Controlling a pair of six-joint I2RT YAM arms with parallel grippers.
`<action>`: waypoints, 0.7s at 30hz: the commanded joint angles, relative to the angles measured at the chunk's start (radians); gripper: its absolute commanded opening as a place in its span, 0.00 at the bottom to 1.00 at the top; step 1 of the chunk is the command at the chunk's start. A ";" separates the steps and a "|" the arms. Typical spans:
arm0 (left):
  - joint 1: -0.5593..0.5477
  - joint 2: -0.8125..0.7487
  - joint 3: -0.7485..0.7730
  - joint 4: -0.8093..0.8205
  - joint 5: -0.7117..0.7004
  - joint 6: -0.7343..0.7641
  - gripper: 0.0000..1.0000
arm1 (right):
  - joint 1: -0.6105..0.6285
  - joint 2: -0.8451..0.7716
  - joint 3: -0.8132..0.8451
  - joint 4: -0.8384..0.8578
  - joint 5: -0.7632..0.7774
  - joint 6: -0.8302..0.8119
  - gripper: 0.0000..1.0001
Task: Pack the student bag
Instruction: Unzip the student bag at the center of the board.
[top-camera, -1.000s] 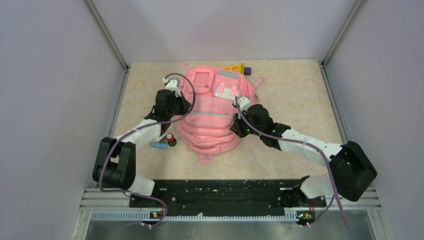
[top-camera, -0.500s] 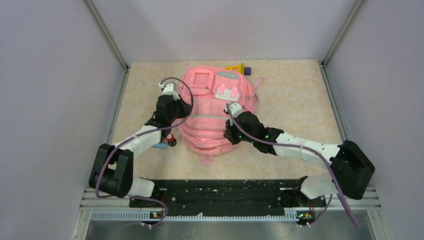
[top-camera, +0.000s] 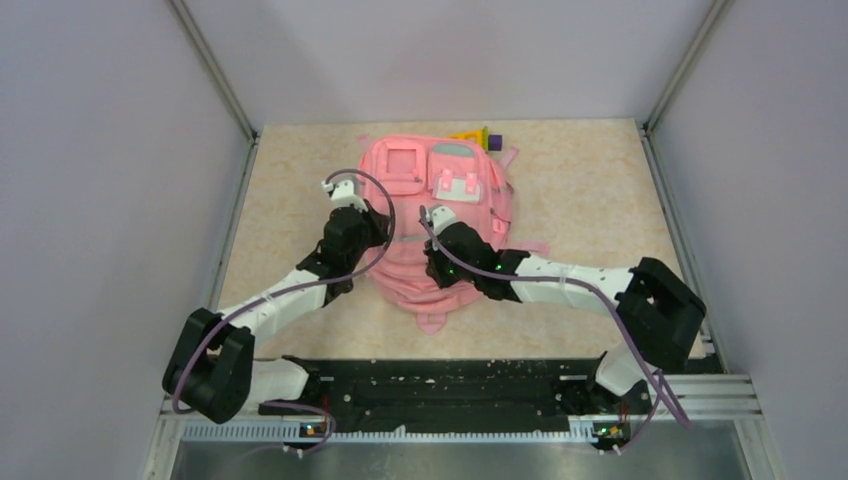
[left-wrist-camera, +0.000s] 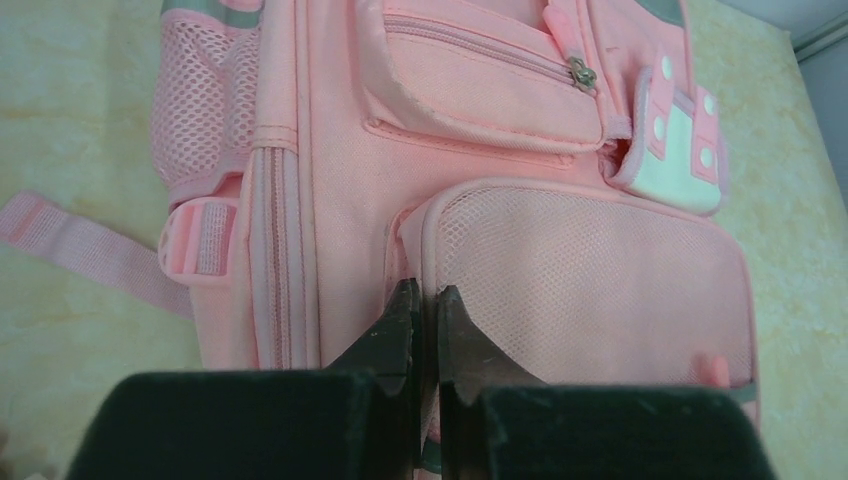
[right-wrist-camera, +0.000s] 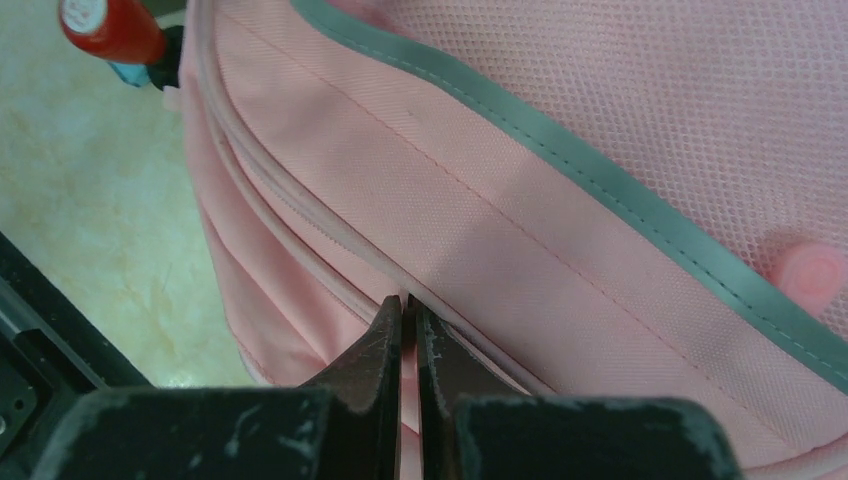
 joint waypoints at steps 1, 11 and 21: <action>-0.133 -0.059 -0.029 0.017 0.023 -0.110 0.00 | -0.002 -0.024 0.035 0.028 0.107 -0.006 0.00; -0.295 0.032 -0.053 0.200 -0.045 -0.266 0.00 | -0.033 -0.222 -0.067 -0.096 0.100 -0.063 0.00; -0.377 0.213 0.019 0.394 -0.081 -0.338 0.00 | -0.081 -0.372 -0.111 -0.254 0.094 -0.083 0.00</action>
